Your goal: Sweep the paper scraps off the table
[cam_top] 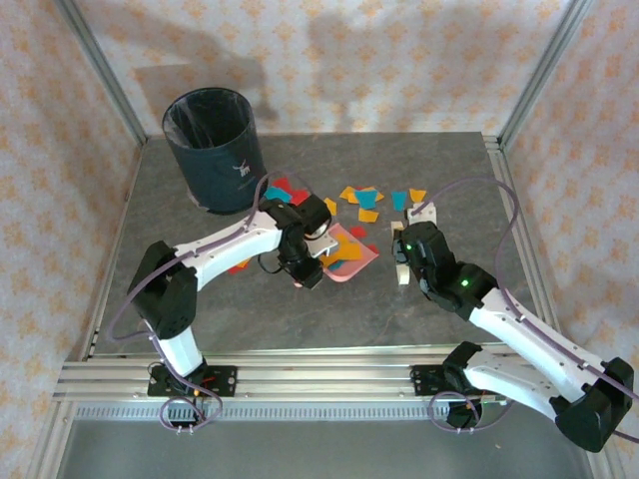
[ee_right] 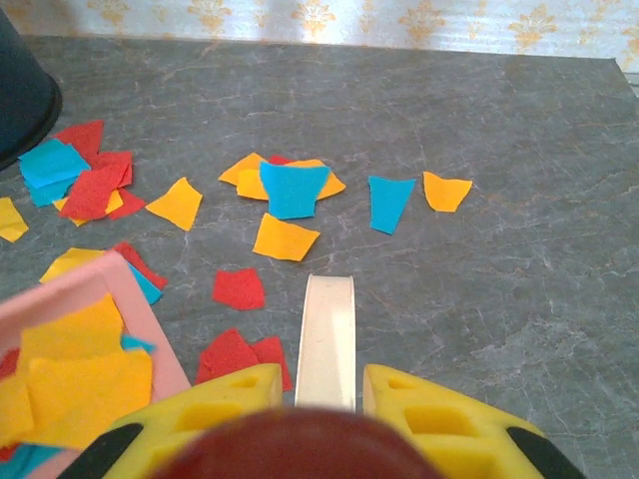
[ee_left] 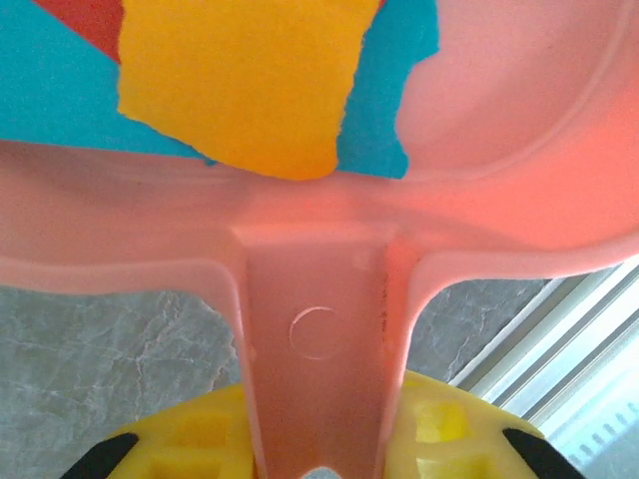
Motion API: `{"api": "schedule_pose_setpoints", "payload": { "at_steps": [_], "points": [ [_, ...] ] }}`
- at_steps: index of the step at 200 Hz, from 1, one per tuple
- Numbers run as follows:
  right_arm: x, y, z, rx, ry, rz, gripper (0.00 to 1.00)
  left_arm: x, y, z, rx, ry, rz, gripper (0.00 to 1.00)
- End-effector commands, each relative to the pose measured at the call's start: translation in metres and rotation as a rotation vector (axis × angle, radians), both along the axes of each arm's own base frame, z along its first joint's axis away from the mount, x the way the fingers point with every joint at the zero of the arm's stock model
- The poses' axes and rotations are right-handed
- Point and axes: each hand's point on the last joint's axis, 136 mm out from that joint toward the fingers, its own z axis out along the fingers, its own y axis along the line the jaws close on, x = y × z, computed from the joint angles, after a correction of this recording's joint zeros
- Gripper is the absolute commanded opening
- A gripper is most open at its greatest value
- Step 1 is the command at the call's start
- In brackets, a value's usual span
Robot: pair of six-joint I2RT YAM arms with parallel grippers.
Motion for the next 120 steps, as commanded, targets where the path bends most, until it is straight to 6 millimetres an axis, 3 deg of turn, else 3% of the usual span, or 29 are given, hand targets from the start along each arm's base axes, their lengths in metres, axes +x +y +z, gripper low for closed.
{"api": "schedule_pose_setpoints", "payload": {
  "at_steps": [1, 120],
  "points": [
    [0.002, -0.007, 0.007, 0.019, -0.029, -0.044, 0.00, 0.014, -0.010, 0.027, -0.093, -0.072, 0.060, 0.00],
    [0.006, 0.015, 0.002, 0.060, -0.002, 0.038, 0.00, 0.081, 0.016, 0.128, -0.183, -0.306, 0.281, 0.00]
  ]
}}
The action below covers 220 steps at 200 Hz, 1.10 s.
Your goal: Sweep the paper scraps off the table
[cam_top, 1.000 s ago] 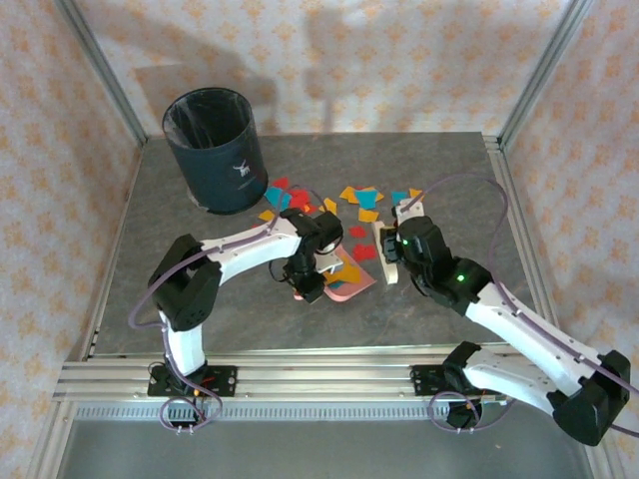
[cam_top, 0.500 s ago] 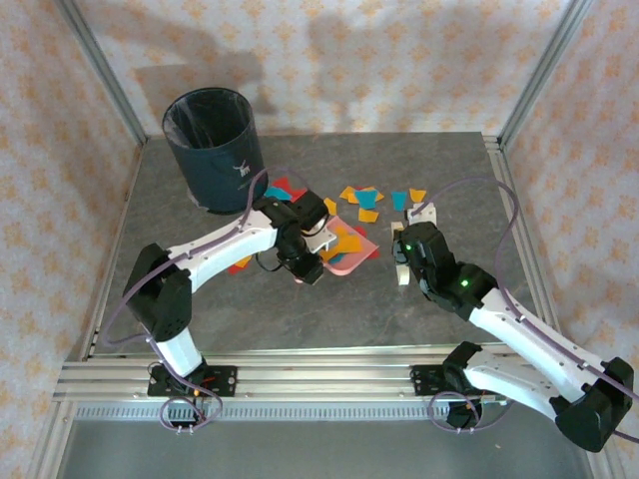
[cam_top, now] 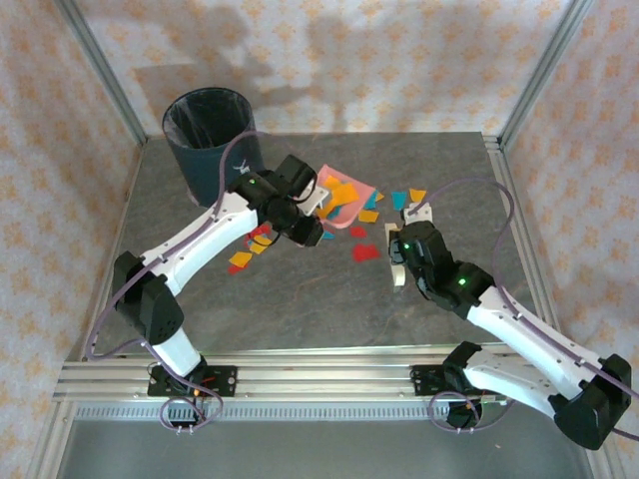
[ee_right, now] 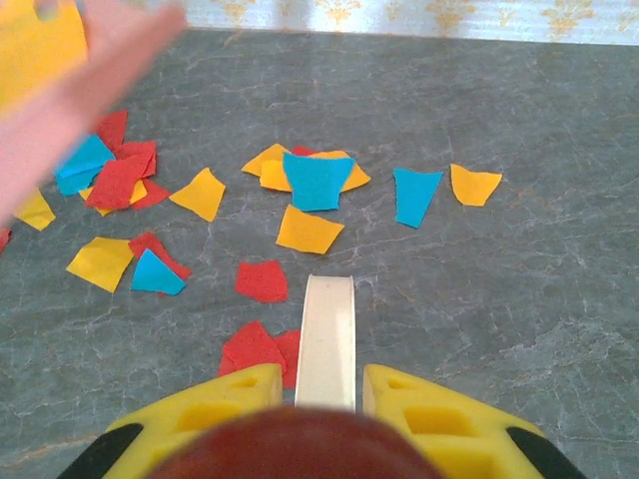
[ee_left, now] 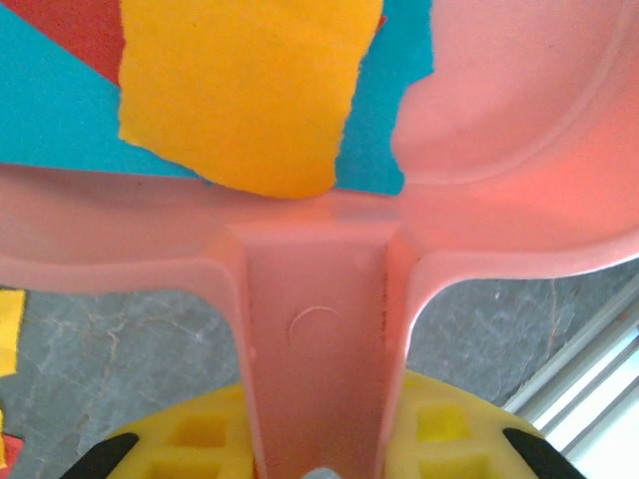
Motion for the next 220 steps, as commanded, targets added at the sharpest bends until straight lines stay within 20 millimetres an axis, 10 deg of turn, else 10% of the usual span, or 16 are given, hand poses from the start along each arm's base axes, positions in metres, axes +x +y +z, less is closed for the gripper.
{"api": "schedule_pose_setpoints", "payload": {
  "at_steps": [1, 95, 220],
  "points": [
    [0.005, 0.004, 0.008, 0.040, -0.025, -0.002, 0.00, 0.009, 0.015, 0.035, -0.018, -0.070, 0.059, 0.00],
    [0.005, 0.007, 0.004, 0.033, -0.005, 0.012, 0.00, 0.066, 0.073, 0.106, -0.072, -0.176, 0.256, 0.00],
    [0.004, 0.007, -0.003, 0.020, 0.022, 0.010, 0.00, 0.115, 0.122, 0.129, -0.259, -0.161, 0.442, 0.00]
  ]
}}
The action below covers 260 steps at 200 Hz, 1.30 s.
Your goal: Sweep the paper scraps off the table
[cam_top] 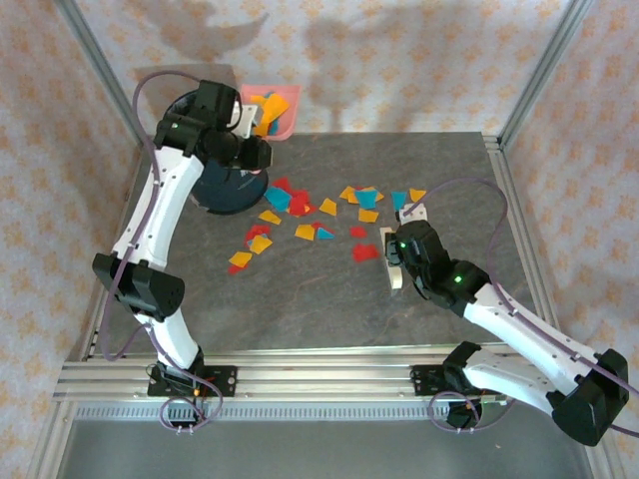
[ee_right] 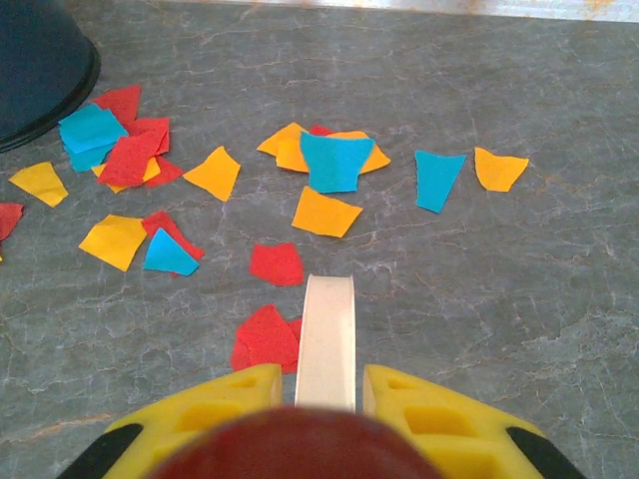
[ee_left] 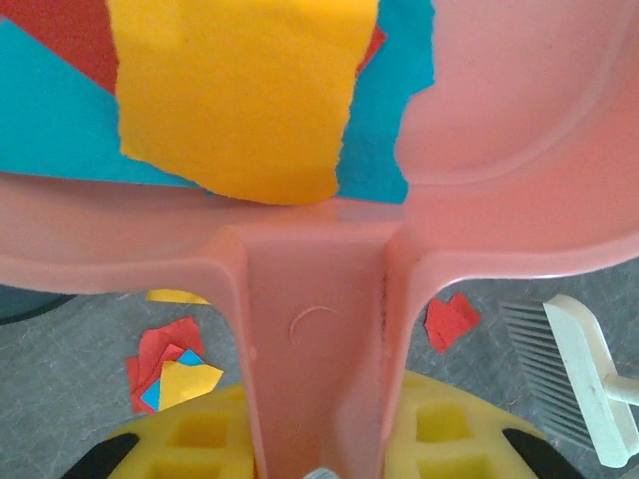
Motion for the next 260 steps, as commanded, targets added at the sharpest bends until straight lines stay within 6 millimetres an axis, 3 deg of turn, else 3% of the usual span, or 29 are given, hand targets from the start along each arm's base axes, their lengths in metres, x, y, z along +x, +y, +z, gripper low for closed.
{"api": "schedule_pose_setpoints", "payload": {
  "at_steps": [1, 80, 212, 260],
  "points": [
    [0.004, -0.001, 0.007, 0.020, -0.014, -0.023, 0.00, 0.009, 0.004, 0.018, -0.087, -0.032, 0.022, 0.00],
    [0.004, 0.001, 0.003, 0.013, 0.000, -0.017, 0.00, 0.037, 0.033, 0.031, -0.306, -0.033, 0.127, 0.00],
    [0.004, 0.002, -0.002, 0.018, 0.015, -0.018, 0.00, 0.074, 0.045, 0.039, -0.715, -0.028, 0.207, 0.00],
    [0.006, 0.005, -0.006, 0.019, 0.027, -0.012, 0.00, 0.078, 0.055, 0.038, -0.802, -0.041, 0.239, 0.00]
  ]
}}
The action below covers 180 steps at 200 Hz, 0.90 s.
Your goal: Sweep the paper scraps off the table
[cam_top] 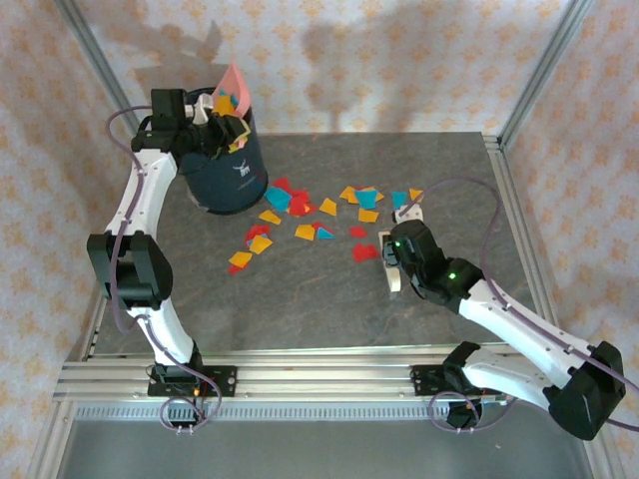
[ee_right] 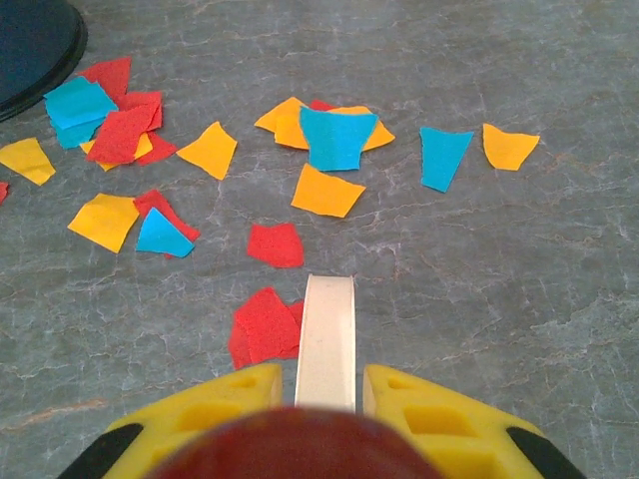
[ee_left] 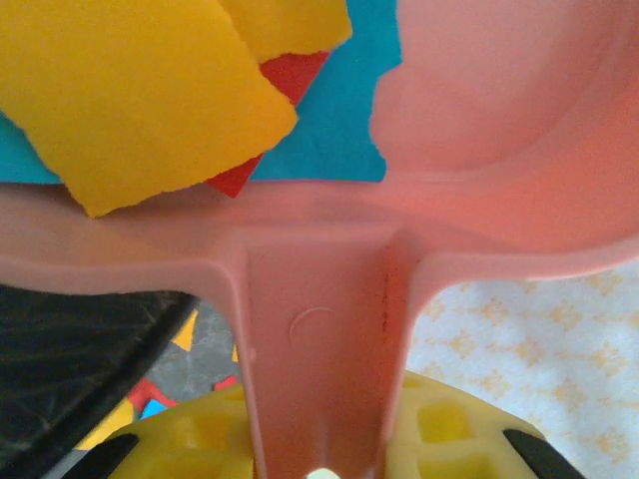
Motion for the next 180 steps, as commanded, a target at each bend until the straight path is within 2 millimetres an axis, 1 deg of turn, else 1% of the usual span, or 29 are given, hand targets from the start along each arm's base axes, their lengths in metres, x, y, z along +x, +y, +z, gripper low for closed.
{"api": "schedule_pose_setpoints", "payload": {
  "at_steps": [1, 37, 100, 146, 180],
  "points": [
    [0.004, 0.002, 0.008, 0.032, -0.017, -0.013, 0.00, -0.005, 0.001, 0.049, -0.070, -0.135, 0.002, 0.00],
    [0.006, 0.004, 0.005, 0.033, -0.009, -0.013, 0.00, -0.003, 0.004, 0.051, -0.146, -0.140, 0.013, 0.00],
    [0.006, 0.005, 0.001, 0.031, 0.002, -0.012, 0.00, -0.003, -0.001, 0.067, -0.281, -0.178, -0.005, 0.00],
    [0.005, 0.005, -0.001, 0.032, 0.007, -0.013, 0.00, -0.008, -0.005, 0.087, -0.413, -0.224, -0.014, 0.00],
    [0.005, 0.006, -0.002, 0.038, 0.009, -0.012, 0.00, -0.012, -0.004, 0.101, -0.518, -0.248, -0.010, 0.00]
  ]
}}
